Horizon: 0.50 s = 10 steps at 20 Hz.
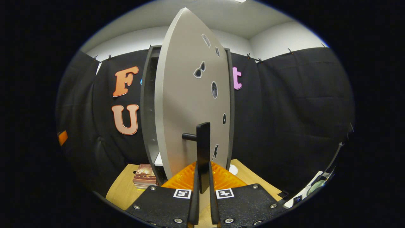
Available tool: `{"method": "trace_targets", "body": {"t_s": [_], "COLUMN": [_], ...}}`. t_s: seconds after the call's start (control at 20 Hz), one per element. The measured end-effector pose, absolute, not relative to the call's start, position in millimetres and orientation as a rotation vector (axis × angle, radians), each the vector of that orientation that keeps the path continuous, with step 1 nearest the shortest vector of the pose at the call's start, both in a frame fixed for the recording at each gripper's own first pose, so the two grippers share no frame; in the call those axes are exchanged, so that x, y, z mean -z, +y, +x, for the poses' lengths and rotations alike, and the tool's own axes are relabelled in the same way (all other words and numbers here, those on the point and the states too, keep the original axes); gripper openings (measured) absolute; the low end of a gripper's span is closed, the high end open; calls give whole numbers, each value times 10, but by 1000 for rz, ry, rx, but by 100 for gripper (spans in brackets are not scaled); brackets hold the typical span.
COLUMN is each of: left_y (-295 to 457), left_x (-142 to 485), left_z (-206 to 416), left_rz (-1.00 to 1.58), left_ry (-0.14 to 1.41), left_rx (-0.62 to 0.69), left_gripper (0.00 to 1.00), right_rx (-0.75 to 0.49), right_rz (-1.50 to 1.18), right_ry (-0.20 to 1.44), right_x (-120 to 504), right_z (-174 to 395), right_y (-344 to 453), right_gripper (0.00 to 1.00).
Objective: Open the cabinet door with the right hand, grasp the bottle in the cabinet with the left hand and place it on the coaster, then close the cabinet door with the right hand.
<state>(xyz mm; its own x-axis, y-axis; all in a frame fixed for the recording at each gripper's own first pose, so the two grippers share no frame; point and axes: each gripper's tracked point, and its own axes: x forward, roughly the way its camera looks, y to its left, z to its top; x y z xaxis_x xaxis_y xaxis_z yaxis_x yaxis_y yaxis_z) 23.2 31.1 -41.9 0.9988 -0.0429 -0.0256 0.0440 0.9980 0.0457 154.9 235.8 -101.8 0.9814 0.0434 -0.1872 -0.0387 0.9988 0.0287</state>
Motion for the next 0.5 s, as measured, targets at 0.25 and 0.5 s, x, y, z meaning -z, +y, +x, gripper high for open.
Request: {"method": "trace_targets", "body": {"t_s": [0.25, 0.5], "left_y": [-132, -500], "left_x": [440, 477], "left_z": [208, 131], "left_rz": [49, 47], "left_ry": [39, 52], "left_rx": [74, 82], "left_gripper": [93, 95], "right_rx": [-54, -26], "right_rz": [30, 38], "right_ry": [201, 199], "right_x": [1027, 1029], "right_z": [1511, 1499], "right_y": [2257, 2098], "right_gripper": [12, 6]}}
